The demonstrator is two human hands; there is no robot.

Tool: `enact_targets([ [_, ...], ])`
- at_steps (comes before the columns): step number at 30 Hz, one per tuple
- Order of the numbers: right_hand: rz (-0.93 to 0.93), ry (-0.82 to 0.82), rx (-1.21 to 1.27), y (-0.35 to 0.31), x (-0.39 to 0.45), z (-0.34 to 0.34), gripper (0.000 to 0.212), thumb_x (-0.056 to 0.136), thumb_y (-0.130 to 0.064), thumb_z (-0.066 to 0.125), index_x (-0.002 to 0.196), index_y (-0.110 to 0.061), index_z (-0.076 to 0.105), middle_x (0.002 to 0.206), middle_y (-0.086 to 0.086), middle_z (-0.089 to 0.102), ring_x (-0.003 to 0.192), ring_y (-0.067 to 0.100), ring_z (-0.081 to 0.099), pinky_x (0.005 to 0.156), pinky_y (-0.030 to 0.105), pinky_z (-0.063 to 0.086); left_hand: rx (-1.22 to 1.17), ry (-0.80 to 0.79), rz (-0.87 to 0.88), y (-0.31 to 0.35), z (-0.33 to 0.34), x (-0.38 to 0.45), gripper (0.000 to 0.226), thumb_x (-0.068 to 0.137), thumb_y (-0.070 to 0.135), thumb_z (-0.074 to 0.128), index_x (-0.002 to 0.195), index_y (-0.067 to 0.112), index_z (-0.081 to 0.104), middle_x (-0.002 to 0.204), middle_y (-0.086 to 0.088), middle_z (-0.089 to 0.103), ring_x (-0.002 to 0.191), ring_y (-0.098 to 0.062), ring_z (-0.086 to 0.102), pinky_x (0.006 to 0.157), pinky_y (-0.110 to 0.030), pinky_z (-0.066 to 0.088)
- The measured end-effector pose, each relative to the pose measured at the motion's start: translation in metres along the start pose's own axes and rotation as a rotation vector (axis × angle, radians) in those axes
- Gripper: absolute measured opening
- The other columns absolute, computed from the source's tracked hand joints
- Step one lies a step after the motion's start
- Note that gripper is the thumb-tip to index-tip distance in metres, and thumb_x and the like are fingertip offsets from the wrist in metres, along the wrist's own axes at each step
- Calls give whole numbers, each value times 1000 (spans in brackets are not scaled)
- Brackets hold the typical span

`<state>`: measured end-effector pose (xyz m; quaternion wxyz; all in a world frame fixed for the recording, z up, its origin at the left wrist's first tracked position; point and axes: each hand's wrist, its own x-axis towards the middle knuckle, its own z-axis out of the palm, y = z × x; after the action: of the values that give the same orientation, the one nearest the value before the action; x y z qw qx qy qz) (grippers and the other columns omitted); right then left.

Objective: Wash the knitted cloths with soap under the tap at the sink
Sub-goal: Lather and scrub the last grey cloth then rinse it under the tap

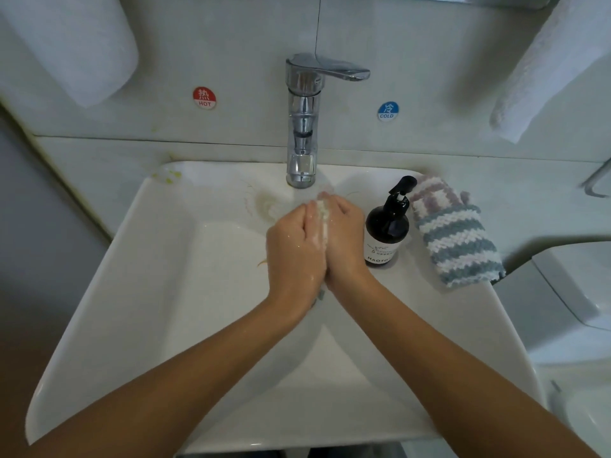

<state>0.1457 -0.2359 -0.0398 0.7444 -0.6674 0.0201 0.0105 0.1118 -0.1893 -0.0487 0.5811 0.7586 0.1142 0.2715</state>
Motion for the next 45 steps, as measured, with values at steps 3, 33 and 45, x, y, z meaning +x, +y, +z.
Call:
enact_targets([
  [3,-35,-18,-75,4,-6,-6,39,94,-9,50,59,-18,37,49,-6,31,47,8,30,46,25,27,-26,-7,-32,-3,2,10,46,104,23,41,64,3,54,56,-8,54,52,-21,52,52,-37,43],
  [33,-363,-401,-852,-12,17,-55,26,99,-7,44,119,-14,60,72,-12,54,62,-3,51,59,18,38,574,-718,-143,-3,-73,73,19,101,13,45,88,27,45,88,-2,50,76,-16,43,64,-30,32],
  [45,36,-422,-305,-32,13,-54,16,88,-29,62,93,-31,77,107,-3,72,103,16,65,93,31,49,78,-833,-361,14,-83,70,21,74,35,71,91,24,65,77,2,63,69,-13,58,63,-28,40],
])
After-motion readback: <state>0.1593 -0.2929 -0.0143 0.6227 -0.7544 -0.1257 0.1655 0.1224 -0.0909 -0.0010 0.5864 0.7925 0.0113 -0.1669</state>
